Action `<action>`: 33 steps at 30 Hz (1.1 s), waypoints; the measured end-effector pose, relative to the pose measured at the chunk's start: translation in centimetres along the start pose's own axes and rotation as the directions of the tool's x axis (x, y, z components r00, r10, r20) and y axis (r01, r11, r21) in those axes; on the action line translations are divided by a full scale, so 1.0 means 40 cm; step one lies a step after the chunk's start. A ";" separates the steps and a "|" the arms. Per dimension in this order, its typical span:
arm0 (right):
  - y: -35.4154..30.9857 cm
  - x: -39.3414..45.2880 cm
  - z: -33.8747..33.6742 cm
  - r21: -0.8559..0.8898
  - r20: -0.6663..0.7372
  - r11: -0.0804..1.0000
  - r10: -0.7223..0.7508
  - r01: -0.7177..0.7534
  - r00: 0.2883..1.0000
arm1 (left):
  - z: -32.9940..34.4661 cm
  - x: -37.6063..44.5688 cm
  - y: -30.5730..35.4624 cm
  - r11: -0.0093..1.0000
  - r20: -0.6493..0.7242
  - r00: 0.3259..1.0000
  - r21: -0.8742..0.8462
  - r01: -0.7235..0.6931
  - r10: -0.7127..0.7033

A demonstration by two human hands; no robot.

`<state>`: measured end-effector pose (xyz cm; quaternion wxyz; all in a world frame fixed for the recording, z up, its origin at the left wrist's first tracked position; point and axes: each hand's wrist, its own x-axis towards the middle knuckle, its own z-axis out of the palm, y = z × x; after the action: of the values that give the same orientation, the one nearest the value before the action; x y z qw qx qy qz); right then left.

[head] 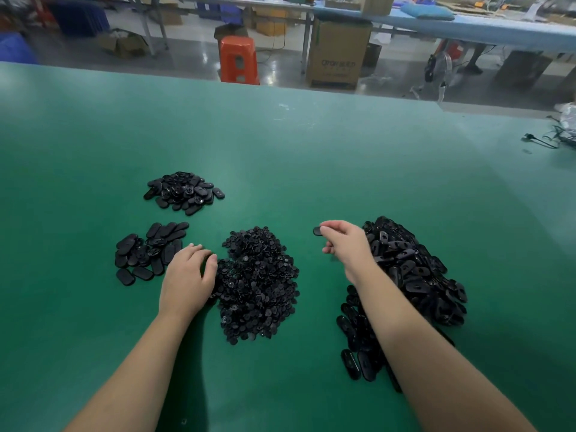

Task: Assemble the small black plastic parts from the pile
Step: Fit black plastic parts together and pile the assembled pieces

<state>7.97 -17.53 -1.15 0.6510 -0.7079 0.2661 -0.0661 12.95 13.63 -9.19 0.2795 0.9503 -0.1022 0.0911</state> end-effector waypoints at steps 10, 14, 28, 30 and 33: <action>0.142 -0.045 0.100 -0.045 -0.180 0.996 -0.085 0.078 0.980 | -0.014 -0.004 0.007 0.994 -0.004 0.995 0.051 -0.097 0.097; 0.153 -0.043 0.098 -0.051 -0.231 0.994 -0.107 0.098 0.967 | -0.017 -0.006 0.010 0.993 -0.008 0.994 0.036 -0.109 0.110; 0.157 -0.062 0.107 -0.309 -0.091 0.931 -0.231 0.193 0.969 | -0.035 0.001 0.012 0.990 0.052 0.999 -0.139 -0.006 0.013; 0.153 -0.063 0.109 -0.318 -0.081 0.930 -0.222 0.186 0.972 | -0.040 0.003 0.013 0.986 0.071 0.997 -0.165 0.015 -0.003; 0.156 -0.063 0.108 -0.319 -0.082 0.934 -0.196 0.161 0.977 | -0.042 0.001 0.018 0.979 0.083 0.997 -0.204 0.025 -0.008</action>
<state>5.93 -12.61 -7.12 0.5067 -0.8178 0.2440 -0.1220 12.63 13.97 -7.42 0.3723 0.9202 -0.1146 0.0390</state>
